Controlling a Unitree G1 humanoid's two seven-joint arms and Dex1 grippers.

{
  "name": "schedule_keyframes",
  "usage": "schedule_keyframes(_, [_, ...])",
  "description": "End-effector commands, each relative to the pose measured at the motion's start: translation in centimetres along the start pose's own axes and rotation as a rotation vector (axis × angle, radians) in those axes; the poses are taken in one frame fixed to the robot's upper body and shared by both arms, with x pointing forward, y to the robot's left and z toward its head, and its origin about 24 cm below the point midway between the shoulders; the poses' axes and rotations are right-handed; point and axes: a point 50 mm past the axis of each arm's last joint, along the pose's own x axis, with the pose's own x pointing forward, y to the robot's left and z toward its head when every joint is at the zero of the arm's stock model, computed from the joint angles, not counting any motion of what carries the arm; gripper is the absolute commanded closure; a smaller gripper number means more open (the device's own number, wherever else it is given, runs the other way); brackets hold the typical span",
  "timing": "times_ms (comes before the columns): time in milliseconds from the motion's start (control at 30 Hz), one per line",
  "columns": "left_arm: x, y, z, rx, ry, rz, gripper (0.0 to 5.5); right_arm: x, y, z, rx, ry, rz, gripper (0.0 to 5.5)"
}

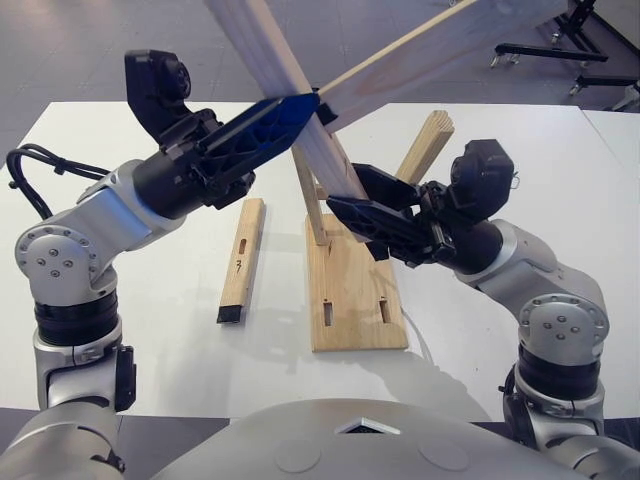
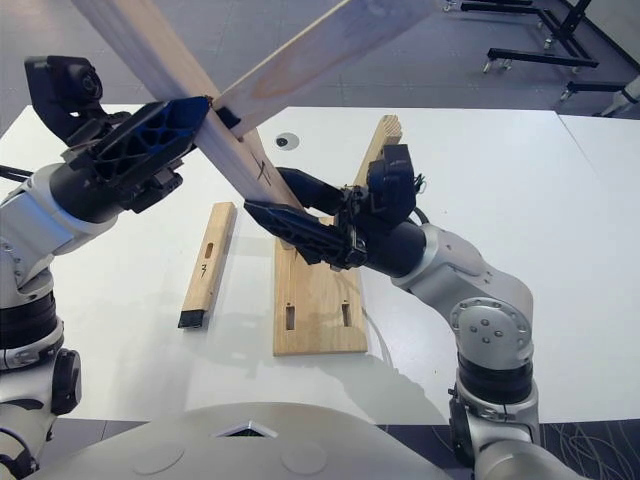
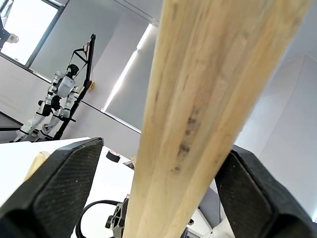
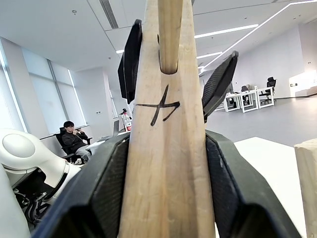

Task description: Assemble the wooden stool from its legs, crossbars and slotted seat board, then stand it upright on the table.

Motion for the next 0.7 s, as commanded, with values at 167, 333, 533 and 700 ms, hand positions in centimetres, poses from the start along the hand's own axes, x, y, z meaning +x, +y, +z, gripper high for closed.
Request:
schedule_keyframes(167, [0.2, 0.0, 0.4, 0.008, -0.037, -0.022, 2.39, -0.4, -0.6, -0.9, -0.004, 0.042, -0.032, 3.44])
schedule_keyframes(333, [0.3, 0.2, 0.0, -0.009, -0.019, -0.013, 2.75, -0.4, -0.7, -1.5, -0.008, 0.091, -0.030, 3.44])
schedule_keyframes(533, [0.2, 0.1, -0.1, -0.003, -0.021, -0.022, 3.18, -0.3, -0.9, -1.3, -0.016, 0.073, -0.036, 3.44])
schedule_keyframes(700, [0.1, 0.4, 0.1, 0.012, -0.031, -0.002, 3.20, -0.3, -0.7, -1.3, -0.024, 0.049, -0.032, 3.44])
